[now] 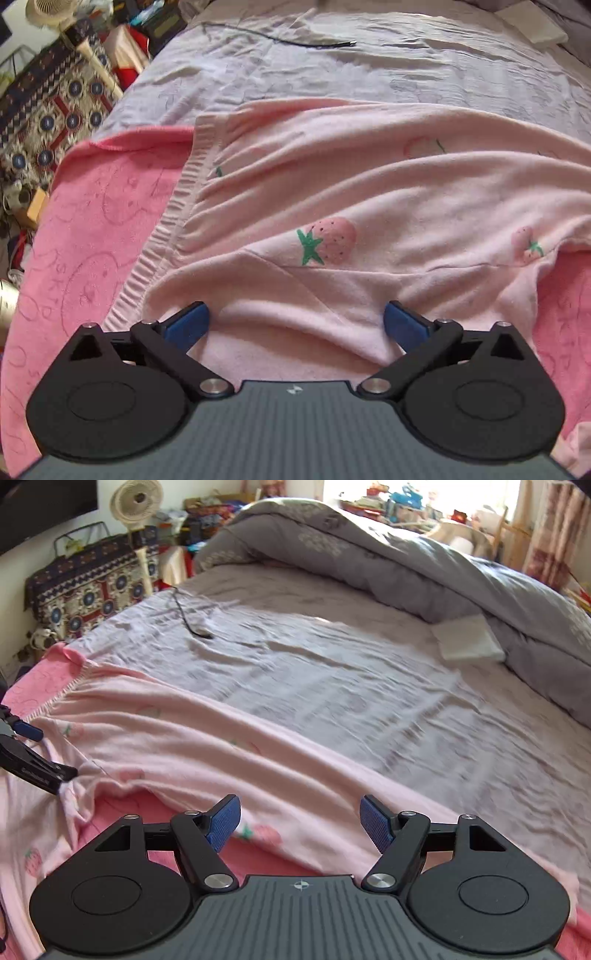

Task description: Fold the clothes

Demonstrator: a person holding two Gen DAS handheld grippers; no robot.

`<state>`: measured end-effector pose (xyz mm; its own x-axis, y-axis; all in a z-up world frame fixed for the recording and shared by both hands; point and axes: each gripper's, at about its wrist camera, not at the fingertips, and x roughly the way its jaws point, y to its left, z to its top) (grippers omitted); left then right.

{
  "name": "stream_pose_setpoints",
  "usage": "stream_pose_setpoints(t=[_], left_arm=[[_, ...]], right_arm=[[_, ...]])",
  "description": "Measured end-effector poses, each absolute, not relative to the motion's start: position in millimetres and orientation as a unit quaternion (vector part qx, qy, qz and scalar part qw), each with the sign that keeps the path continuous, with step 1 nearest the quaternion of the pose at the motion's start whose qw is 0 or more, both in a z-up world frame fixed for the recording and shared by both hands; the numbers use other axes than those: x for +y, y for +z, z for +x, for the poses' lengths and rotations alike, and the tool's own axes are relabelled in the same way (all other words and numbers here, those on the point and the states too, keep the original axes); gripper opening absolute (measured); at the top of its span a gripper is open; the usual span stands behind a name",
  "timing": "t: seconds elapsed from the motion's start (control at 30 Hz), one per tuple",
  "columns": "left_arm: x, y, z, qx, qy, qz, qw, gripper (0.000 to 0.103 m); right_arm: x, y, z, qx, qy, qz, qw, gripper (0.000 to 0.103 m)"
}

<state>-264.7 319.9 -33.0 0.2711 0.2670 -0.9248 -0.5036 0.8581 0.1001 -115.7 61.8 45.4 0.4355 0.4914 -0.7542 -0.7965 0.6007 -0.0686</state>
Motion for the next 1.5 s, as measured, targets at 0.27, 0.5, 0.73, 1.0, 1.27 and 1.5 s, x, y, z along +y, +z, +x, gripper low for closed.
stream_pose_setpoints(t=[0.27,0.5,0.73,1.0,1.27,1.5], left_arm=[[289,-29,-276,0.528,0.244,-0.096,0.808,0.096],[318,-21,-271,0.487,0.243,-0.064,0.836,0.098],[346,-45,-278,0.494,0.224,-0.103,0.834,0.103],[354,-39,-293,0.455,0.236,-0.127,0.849,0.100],[361,-27,-308,0.459,0.235,-0.115,0.849,0.097],[390,-6,-407,0.456,0.335,-0.179,0.805,0.097]], right_arm=[[160,52,-115,0.294,0.475,-0.273,0.783,0.076],[221,41,-122,0.291,0.541,-0.305,0.728,0.075],[305,19,-115,0.299,0.576,-0.333,0.684,0.075],[357,-15,-112,0.350,0.596,-0.341,0.638,0.064],[368,2,-137,0.350,0.577,-0.337,0.657,0.008],[332,66,-174,0.329,0.602,-0.296,0.665,0.007]])
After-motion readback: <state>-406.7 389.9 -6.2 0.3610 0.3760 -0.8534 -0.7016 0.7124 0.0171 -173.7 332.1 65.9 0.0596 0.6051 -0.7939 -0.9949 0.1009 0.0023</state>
